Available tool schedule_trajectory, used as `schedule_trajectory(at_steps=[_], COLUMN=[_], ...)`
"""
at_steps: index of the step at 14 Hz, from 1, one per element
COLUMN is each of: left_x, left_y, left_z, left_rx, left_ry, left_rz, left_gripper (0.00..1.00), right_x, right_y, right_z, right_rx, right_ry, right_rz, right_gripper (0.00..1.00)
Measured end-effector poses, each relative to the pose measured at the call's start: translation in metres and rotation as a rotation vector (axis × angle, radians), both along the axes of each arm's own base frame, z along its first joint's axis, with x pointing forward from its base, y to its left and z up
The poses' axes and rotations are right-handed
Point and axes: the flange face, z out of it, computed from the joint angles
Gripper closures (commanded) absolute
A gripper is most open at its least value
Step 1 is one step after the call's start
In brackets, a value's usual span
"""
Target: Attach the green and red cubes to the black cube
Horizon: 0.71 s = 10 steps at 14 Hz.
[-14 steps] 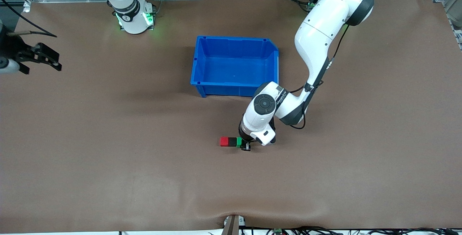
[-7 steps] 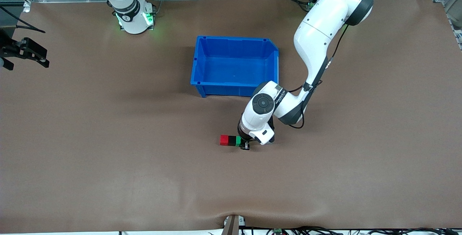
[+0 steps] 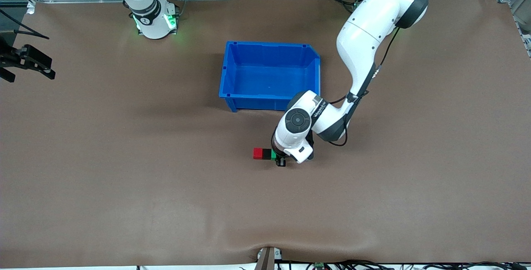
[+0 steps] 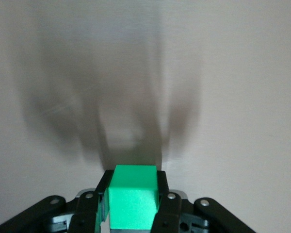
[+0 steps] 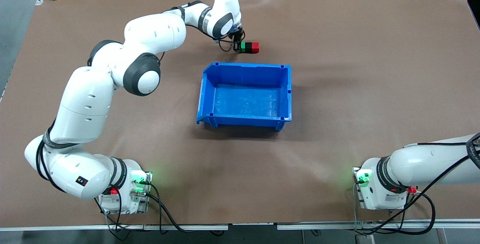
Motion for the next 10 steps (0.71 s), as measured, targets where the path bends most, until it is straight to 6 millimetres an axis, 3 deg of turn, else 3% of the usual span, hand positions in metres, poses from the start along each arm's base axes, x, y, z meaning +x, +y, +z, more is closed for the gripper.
schedule_trajectory(at_steps=[2,3,5,6,10], left_x=[-0.004,-0.005,-0.007,-0.009,-0.017], left_y=[-0.001,-0.002,-0.004,-0.004,-0.008], left_z=[0.000,0.000,0.000,-0.003,-0.006], left_rx=[0.009,0.012,0.016,0.023,0.102], left_ry=[0.024,0.028,0.032,0.041,0.004], left_rz=[-0.002,-0.005,-0.009,-0.012,-0.085], left_gripper=[1.00,0.84,0.35,0.00,0.00], right_x=[0.001,0.001,0.001,0.001,0.001], right_y=[0.000,0.000,0.000,0.000,0.000], right_z=[-0.001,-0.001,-0.001,-0.001,-0.001], right_rx=[0.001,0.001,0.002,0.002,0.006], right_ry=[0.001,0.001,0.001,0.001,0.002], right_rz=[0.000,0.000,0.000,0.000,0.000], right_gripper=[0.00,0.00,0.00,0.00,0.00])
